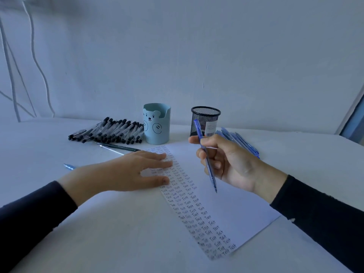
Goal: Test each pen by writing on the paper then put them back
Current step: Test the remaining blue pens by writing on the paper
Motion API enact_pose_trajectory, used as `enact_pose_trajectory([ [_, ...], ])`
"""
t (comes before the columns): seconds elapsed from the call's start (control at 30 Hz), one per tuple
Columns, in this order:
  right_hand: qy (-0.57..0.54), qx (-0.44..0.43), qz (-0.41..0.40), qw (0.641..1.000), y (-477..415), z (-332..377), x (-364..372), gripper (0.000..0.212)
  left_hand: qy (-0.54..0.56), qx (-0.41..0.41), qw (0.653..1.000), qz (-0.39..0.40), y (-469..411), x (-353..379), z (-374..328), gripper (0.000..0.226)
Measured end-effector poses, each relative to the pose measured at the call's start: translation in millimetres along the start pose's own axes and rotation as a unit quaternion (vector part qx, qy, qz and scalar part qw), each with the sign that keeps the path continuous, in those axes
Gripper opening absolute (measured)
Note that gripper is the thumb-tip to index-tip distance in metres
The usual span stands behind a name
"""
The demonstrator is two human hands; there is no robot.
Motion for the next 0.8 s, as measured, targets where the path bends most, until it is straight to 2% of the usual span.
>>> enact_pose_trajectory([
  [0.27, -0.07, -0.013, -0.034, 0.997, -3, 5, -10, 0.021, 0.001, 0.0, 1.0, 0.002, 0, 0, -1, 0.08],
  [0.33, -0.088, -0.056, -0.072, 0.992, -7, 14, -20, 0.017, 0.003, 0.001, 1.0, 0.002, 0, -1, -1, 0.08],
  [0.4, -0.085, -0.135, -0.157, 0.975, -9, 29, -47, 0.017, 0.003, 0.0, 1.0, 0.004, 0, -1, -1, 0.08],
  [0.5, 0.069, -0.253, -0.332, 0.906, 6, 48, -96, 0.013, 0.002, 0.002, 1.0, 0.003, -1, -1, -1, 0.08],
  [0.57, 0.189, -0.26, -0.412, 0.853, 15, 48, -121, 0.012, 0.002, 0.005, 1.0, 0.001, -1, -1, 0, 0.079],
  [0.63, 0.277, -0.229, -0.44, 0.823, 14, 38, -137, 0.01, 0.003, 0.006, 1.0, 0.002, -2, 1, 0, 0.077],
  [0.8, 0.43, -0.126, -0.41, 0.795, -5, 10, -152, 0.024, -0.004, 0.009, 1.0, 0.002, -3, 1, 2, 0.075],
])
Point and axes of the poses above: each hand's wrist, its own y-axis away from the middle knuckle, its own x-axis out of the palm, z = x × y, the point moved 6 cm from there along -y, towards the middle knuckle, and after that the axes turned 6 degrees about y, right-handed, at the moved point
